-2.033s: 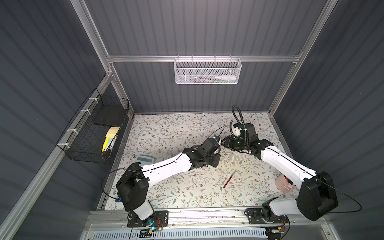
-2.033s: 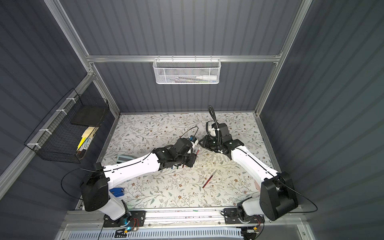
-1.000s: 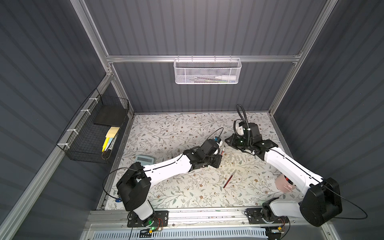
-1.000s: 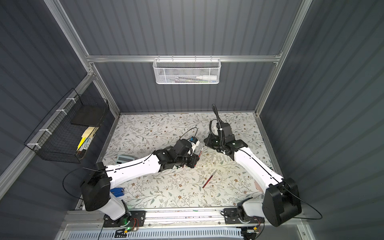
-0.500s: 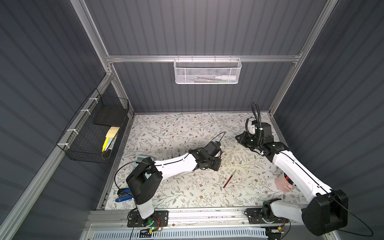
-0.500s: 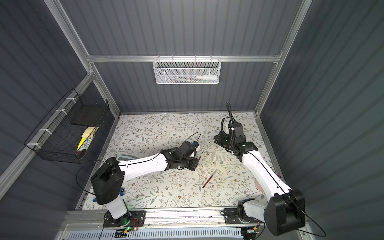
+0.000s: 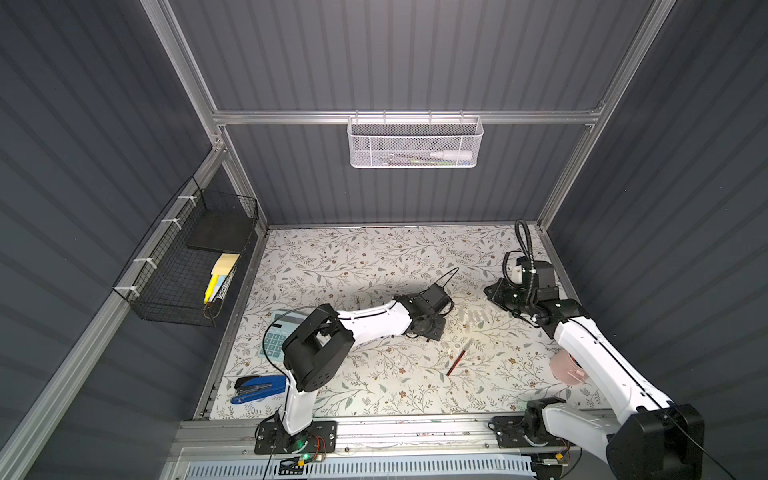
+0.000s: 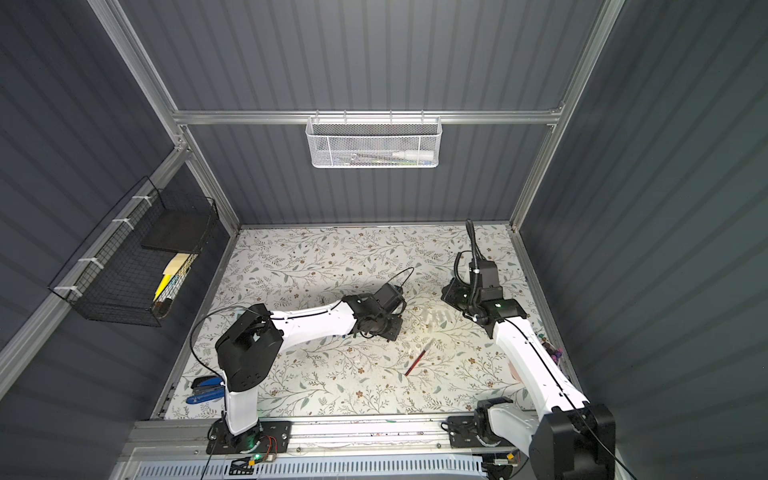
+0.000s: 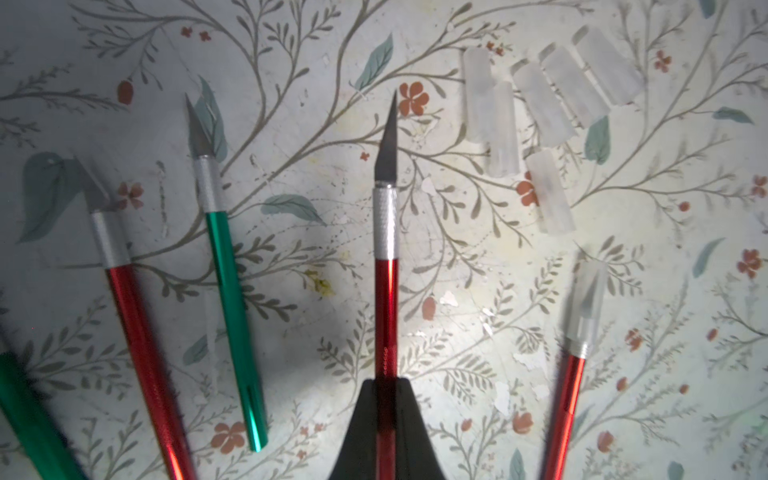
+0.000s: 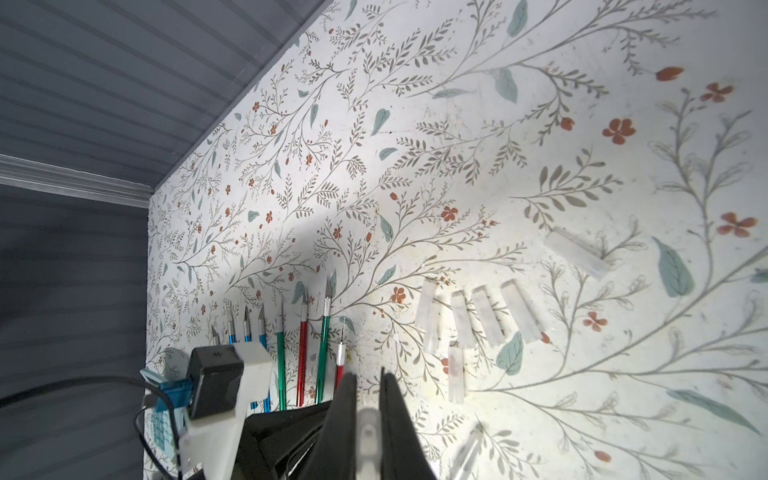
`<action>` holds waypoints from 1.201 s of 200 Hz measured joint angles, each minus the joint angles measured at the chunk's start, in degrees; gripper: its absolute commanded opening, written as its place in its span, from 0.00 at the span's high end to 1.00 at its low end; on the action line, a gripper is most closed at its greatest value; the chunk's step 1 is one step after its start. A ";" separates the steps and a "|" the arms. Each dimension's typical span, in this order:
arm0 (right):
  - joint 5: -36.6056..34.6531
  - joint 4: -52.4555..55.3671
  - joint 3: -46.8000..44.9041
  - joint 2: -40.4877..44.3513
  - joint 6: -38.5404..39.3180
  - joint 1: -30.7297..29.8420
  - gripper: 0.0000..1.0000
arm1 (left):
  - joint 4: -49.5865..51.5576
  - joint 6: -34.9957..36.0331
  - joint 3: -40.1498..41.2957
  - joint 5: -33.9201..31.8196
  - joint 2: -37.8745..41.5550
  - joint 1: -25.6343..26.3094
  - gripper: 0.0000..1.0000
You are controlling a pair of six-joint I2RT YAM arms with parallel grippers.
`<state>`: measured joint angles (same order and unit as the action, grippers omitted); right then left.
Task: Remove protective caps from carving knives
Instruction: Place the carving knife at the center of the board.
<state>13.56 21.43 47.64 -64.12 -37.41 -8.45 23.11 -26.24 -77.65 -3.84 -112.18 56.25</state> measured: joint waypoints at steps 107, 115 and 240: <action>0.63 0.11 -2.27 1.07 0.39 1.60 0.94 | 2.58 -0.20 -6.82 -3.28 -5.92 -1.05 1.00; 0.61 0.17 -2.43 1.07 0.39 1.68 0.94 | 2.64 -0.20 -6.88 -3.28 -6.01 -1.22 1.00; 1.33 0.13 -3.28 1.20 0.35 2.25 0.93 | 3.61 -1.05 -7.48 -3.02 -7.63 -1.88 0.96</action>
<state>14.90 21.56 44.36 -62.92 -37.06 -6.20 26.72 -27.29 -85.12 -6.85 -119.81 54.37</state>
